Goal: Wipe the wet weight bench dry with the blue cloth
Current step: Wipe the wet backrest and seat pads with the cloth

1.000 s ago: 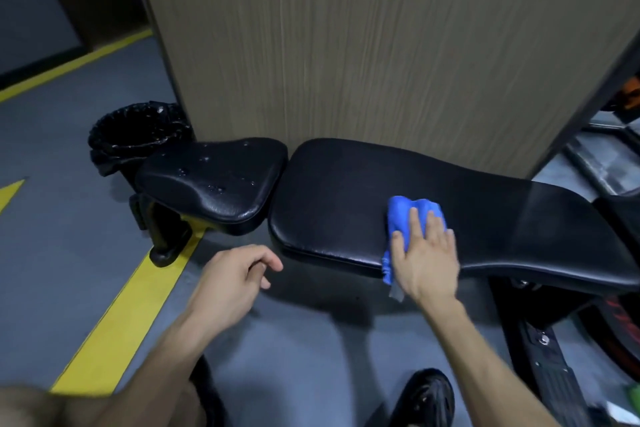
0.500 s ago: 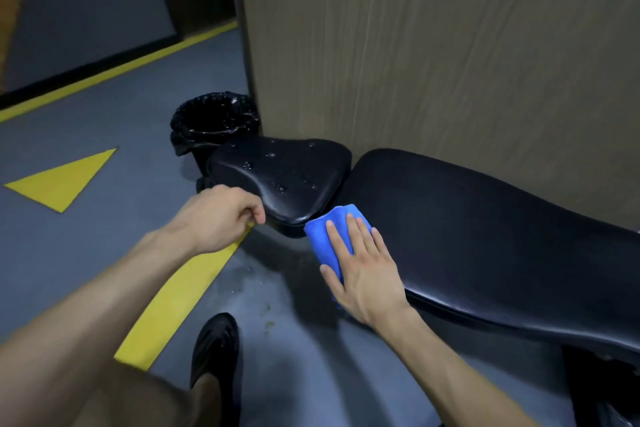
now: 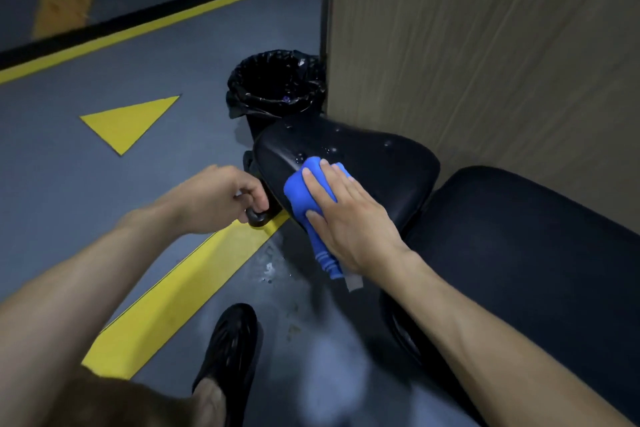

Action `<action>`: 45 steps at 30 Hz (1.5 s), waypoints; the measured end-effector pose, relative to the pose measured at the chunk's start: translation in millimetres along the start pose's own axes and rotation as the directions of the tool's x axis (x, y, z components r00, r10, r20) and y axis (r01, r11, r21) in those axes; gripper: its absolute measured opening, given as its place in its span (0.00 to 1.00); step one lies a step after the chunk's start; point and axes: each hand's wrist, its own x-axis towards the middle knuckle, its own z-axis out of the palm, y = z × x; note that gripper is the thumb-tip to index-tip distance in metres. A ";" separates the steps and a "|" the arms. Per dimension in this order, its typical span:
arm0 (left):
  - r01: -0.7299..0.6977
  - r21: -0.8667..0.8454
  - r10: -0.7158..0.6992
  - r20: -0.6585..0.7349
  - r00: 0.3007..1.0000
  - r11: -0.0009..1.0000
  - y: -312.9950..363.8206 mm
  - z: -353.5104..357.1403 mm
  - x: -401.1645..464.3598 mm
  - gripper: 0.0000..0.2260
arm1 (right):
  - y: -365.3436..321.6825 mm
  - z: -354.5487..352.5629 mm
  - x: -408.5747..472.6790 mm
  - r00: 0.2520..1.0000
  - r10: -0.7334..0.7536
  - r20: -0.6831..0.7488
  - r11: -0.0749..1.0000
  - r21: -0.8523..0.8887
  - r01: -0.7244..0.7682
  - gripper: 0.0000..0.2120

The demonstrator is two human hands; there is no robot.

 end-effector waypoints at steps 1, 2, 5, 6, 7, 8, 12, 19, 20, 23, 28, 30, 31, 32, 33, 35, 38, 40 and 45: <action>0.006 -0.025 -0.006 -0.012 1.000 1.000 -1.2 -0.7 2.3 0.18 | 2.2 -1.5 6.7 1.000 0.020 -0.009 1.000 0.024 -0.019 0.32; 0.008 -0.048 -0.009 -0.020 1.000 0.999 -1.4 0.1 2.4 0.19 | 3.9 -2.1 7.4 0.999 0.038 -0.023 0.998 0.047 -0.037 0.31; -0.016 -0.066 0.016 0.014 1.000 0.998 4.0 5.8 -6.8 0.17 | 2.3 0.5 -23.0 0.995 0.064 -0.071 0.998 0.029 -0.062 0.31; -0.051 -0.044 0.053 0.051 0.997 0.998 8.3 5.6 -11.6 0.16 | 0.4 2.3 -39.5 0.995 0.066 -0.077 0.998 -0.002 -0.067 0.32; -0.082 -0.019 0.083 0.072 0.994 0.996 12.2 4.3 -17.6 0.15 | -0.2 4.2 -53.6 0.995 0.060 -0.079 0.997 -0.039 -0.063 0.33; -0.092 -0.010 0.093 0.070 0.993 0.996 13.7 2.0 -24.9 0.15 | -0.3 5.6 -62.0 0.996 0.048 -0.077 0.996 -0.072 -0.054 0.34; -0.034 -0.091 0.036 0.029 0.999 0.995 5.0 -11.8 -60.5 0.15 | -7.0 3.1 -67.0 0.997 0.068 -0.031 0.986 -0.152 -0.072 0.36; 0.052 -0.241 -0.045 0.036 0.998 0.969 -45.3 -7.8 -102.0 0.18 | -23.0 -12.0 -76.5 0.997 0.010 0.080 0.943 -0.332 0.017 0.31; 0.060 -0.278 -0.053 0.035 0.998 0.959 -51.1 -7.4 -104.4 0.18 | -23.7 -12.9 -77.0 0.997 -0.015 0.073 0.936 -0.350 0.040 0.31; 0.046 -0.330 -0.051 -0.008 0.999 0.943 -56.8 -4.6 -103.9 0.18 | -22.0 -15.2 -75.3 0.995 -0.070 0.066 0.928 -0.362 0.089 0.30; -0.037 -0.319 0.020 -0.054 0.998 0.947 -43.9 -3.7 -85.8 0.18 | -33.6 2.1 -55.8 0.993 0.012 0.118 0.962 -0.273 0.021 0.35; -0.076 -0.309 0.049 -0.097 0.994 0.948 -41.9 -7.8 -75.8 0.17 | -37.6 8.0 -32.4 0.992 0.005 0.125 0.960 -0.279 0.030 0.36; -0.092 -0.301 0.059 -0.117 0.991 0.949 -41.3 -10.4 -71.0 0.17 | -39.6 10.6 -16.6 0.991 -0.013 0.130 0.957 -0.285 0.050 0.36; -0.103 -0.293 0.064 -0.137 0.988 0.951 -41.3 -12.6 -66.1 0.16 | -41.1 14.0 1.8 0.990 -0.042 0.132 0.954 -0.291 0.079 0.35; -0.110 -0.284 0.065 -0.160 0.985 0.952 -42.3 -14.5 -61.2 0.16 | -42.6 18.3 22.6 0.988 -0.077 0.132 0.949 -0.294 0.113 0.34; -0.106 -0.251 0.054 -0.207 0.977 0.962 -45.9 -18.2 -50.2 0.15 | -44.9 27.3 70.3 0.976 -0.146 0.160 0.934 -0.302 0.190 0.33; -0.071 -0.218 0.013 -0.254 0.967 0.973 -58.8 -23.1 -30.8 0.16 | -43.2 37.1 152.0 0.972 -0.118 0.203 0.939 -0.294 0.176 0.32; -0.040 -0.243 -0.022 -0.245 0.969 0.969 -66.5 -28.3 -26.4 0.18 | -42.9 32.7 183.9 0.986 0.000 0.164 0.975 -0.220 0.037 0.32; -0.008 -0.223 -0.049 -0.248 0.967 0.975 -82.7 -36.4 -7.9 0.19 | -48.3 41.1 136.0 0.977 -0.173 0.124 0.934 -0.294 0.203 0.31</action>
